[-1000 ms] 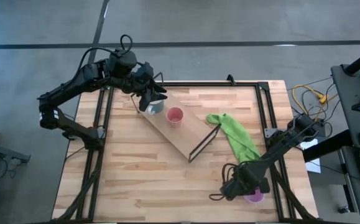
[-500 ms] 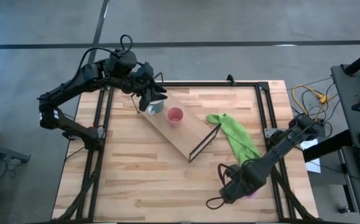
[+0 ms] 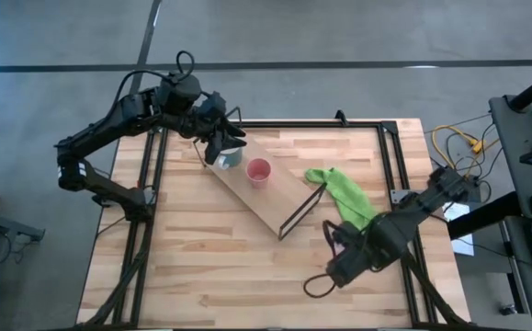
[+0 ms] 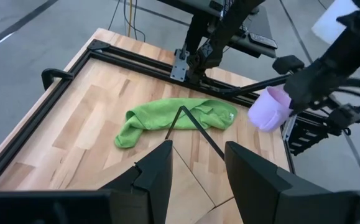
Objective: Stack small to large cups/mugs on shelf
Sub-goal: Put the light pink mug on the shelf
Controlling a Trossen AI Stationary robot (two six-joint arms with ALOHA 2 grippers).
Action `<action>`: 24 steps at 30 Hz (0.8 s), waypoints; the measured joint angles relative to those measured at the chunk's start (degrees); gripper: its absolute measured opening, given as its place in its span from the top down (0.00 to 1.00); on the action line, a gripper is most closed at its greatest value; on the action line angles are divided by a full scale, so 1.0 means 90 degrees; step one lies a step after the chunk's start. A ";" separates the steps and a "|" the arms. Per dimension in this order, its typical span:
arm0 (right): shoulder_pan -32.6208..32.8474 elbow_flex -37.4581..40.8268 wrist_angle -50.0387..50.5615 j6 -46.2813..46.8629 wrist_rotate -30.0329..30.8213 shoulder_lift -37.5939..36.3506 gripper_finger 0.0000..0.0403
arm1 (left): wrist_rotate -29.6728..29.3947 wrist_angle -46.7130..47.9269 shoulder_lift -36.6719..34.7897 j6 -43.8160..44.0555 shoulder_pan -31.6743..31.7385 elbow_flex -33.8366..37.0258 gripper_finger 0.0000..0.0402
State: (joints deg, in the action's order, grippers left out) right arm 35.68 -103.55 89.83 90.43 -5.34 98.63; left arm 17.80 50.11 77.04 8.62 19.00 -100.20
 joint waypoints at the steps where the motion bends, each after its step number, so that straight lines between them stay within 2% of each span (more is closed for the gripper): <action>1: -0.0066 -0.0138 0.0012 -0.0108 0.0143 0.0002 0.98 | 0.0000 0.0000 -0.0006 0.0000 0.0000 0.0000 0.67; 7: -0.0599 -0.0664 0.0013 -0.1246 0.1013 0.0026 0.98 | 0.0001 0.0000 -0.0011 0.0000 0.0000 0.0000 0.67; 24: -0.1574 -0.0966 -0.0022 -0.6505 0.3312 0.0029 0.98 | 0.0000 0.0045 -0.0015 -0.0005 0.0000 0.0000 0.67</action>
State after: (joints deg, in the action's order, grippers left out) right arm 21.52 -112.25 89.64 31.88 24.47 98.89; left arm 17.80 50.52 76.90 8.58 19.00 -100.20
